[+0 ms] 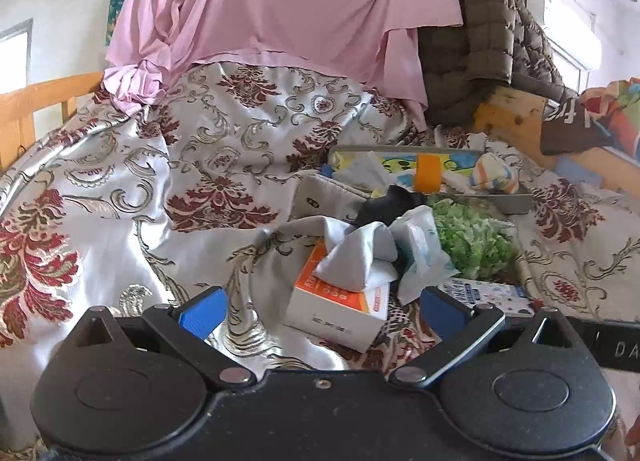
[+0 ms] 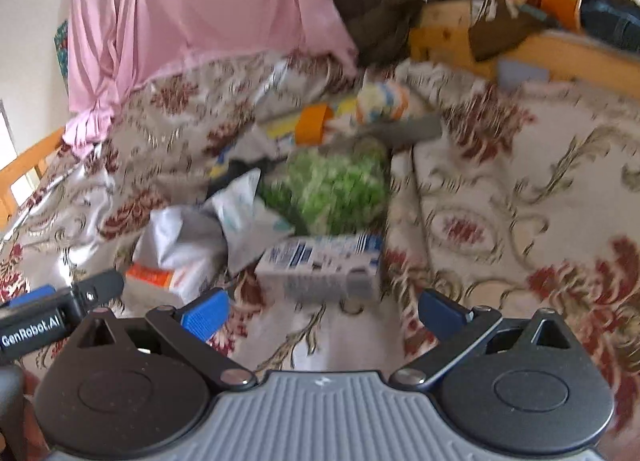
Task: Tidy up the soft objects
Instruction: 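Move both open tools back over the tissue box and tissues, then grasp the grey tissue with the left tool while the right tool grasps the white tissue packet, then lift the grey tissue and white tissue packet and carry them over the tray, then open both tools to drop the tissues into the cartoon tray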
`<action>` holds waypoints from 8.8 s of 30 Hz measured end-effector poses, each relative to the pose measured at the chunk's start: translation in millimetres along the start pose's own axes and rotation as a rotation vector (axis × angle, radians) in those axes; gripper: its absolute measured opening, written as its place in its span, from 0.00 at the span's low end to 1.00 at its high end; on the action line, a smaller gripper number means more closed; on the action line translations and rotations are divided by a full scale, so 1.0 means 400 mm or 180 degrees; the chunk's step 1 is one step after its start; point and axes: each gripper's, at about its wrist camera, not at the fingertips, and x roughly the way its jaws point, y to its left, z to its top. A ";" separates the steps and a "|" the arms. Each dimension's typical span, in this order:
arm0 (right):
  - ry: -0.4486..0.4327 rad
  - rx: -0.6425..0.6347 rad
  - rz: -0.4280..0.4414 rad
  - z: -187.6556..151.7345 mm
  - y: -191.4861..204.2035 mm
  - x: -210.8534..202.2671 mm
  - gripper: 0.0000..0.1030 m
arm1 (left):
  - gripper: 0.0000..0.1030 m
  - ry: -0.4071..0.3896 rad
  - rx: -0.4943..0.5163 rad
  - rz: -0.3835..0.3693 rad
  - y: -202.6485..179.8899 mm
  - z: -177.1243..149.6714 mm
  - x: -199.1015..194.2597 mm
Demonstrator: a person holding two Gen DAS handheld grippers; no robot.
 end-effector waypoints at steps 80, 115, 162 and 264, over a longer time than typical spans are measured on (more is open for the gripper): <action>-0.0364 -0.1817 0.0704 0.088 0.114 0.208 0.72 | 0.93 0.0681 0.0308 -0.1075 0.046 0.157 0.258; -0.0309 -0.1994 0.0869 0.106 0.139 0.317 0.45 | 0.08 0.0906 0.0591 -0.0935 0.007 0.157 0.339; -0.1035 -0.1873 0.0647 0.147 0.110 0.218 0.29 | 0.02 0.0203 0.0637 -0.0282 -0.097 0.310 0.097; -0.1005 -0.0635 0.0172 0.474 -0.108 0.346 0.96 | 0.82 -0.0126 -0.0448 -0.0439 -0.105 0.365 0.454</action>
